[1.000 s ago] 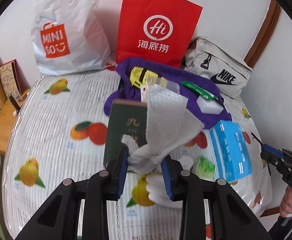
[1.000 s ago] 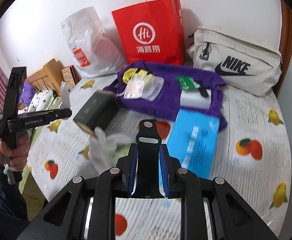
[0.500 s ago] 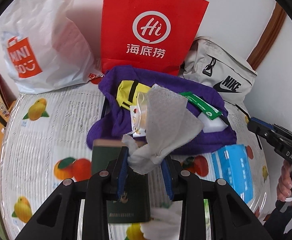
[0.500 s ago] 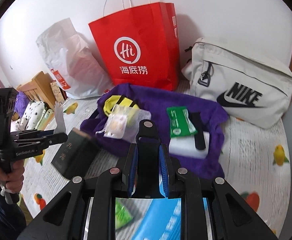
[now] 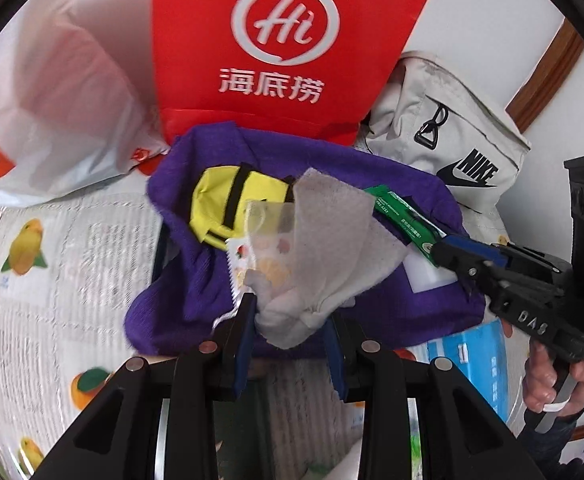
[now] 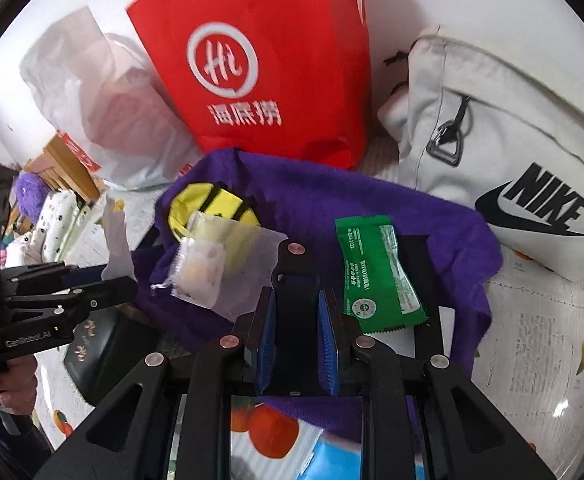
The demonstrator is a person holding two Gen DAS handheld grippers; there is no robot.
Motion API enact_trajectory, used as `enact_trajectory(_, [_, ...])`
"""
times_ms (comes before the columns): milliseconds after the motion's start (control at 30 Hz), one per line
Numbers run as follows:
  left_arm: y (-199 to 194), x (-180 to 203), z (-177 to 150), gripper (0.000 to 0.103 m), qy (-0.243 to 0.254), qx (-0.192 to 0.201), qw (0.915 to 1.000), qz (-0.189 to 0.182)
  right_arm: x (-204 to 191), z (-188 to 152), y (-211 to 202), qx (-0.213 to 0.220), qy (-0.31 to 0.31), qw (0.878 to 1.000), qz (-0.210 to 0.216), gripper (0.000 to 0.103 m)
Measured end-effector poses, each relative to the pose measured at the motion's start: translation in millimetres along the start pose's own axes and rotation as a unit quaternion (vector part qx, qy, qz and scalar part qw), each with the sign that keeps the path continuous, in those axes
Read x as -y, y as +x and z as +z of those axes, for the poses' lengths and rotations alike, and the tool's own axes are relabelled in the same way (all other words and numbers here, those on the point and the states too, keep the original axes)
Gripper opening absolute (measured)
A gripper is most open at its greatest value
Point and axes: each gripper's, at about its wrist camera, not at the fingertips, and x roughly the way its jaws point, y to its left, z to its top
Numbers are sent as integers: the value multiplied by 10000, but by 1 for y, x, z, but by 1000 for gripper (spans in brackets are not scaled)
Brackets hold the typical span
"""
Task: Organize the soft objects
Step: 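Carry the cloth onto the yellow bag with the left while the right lays the strap on the towel, then open both grippers and pull them back from the purple towel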
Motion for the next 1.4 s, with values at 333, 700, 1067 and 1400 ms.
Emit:
enact_trajectory(333, [38,14,16,30,149,-271,9995,3,-1,3,28,-354,-96,9992,-138,23])
enact_trajectory(700, [59,12,20,32,196,-462,9987,60,4,-1,23,-303,-28,9995,79,47])
enact_trajectory(1067, [63,29,24,64,309,-481,9982,163,8,-11,-9,-65,137,9998,140,47])
enact_trajectory(1400, [33,31,16,65,332,-320,9987,226,6,-27,-34,25,248,9996,114,47])
